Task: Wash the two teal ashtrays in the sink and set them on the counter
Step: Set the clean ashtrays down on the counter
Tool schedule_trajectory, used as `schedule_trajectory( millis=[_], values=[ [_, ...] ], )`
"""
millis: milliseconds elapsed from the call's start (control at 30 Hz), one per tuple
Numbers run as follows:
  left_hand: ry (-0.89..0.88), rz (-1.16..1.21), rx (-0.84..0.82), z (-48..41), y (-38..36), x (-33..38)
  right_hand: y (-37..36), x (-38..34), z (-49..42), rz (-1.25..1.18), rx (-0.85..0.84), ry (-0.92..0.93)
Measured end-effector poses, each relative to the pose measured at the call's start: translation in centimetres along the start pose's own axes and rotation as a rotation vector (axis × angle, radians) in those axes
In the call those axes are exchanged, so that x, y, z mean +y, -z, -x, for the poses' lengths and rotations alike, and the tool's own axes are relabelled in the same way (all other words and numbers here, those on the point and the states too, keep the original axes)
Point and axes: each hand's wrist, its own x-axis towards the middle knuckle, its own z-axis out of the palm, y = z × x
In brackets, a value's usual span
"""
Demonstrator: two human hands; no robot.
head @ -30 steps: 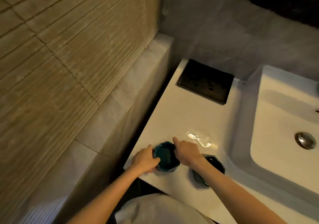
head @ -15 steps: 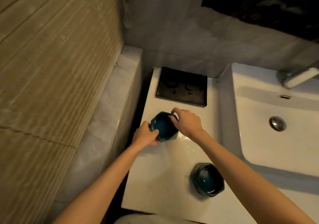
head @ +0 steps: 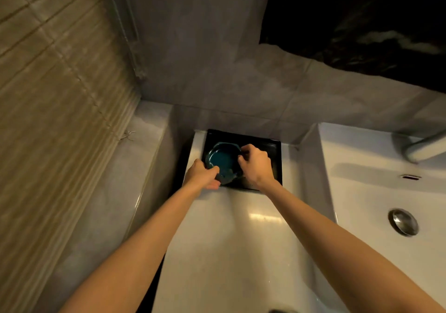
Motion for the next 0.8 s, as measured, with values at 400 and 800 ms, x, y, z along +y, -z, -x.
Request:
schedule_trajectory(
  millis=[400, 800],
  values=[
    [-0.04, -0.014, 0.107, -5.0, -1.6, 0.6, -2.4, 1.4, -7.1, 0.019, 0.024, 0.009],
    [-0.102, -0.047, 0.134, -5.9, -1.3, 1.6, -3.3, 1.9, -8.4, -0.07, 0.021, 0.002]
  ],
)
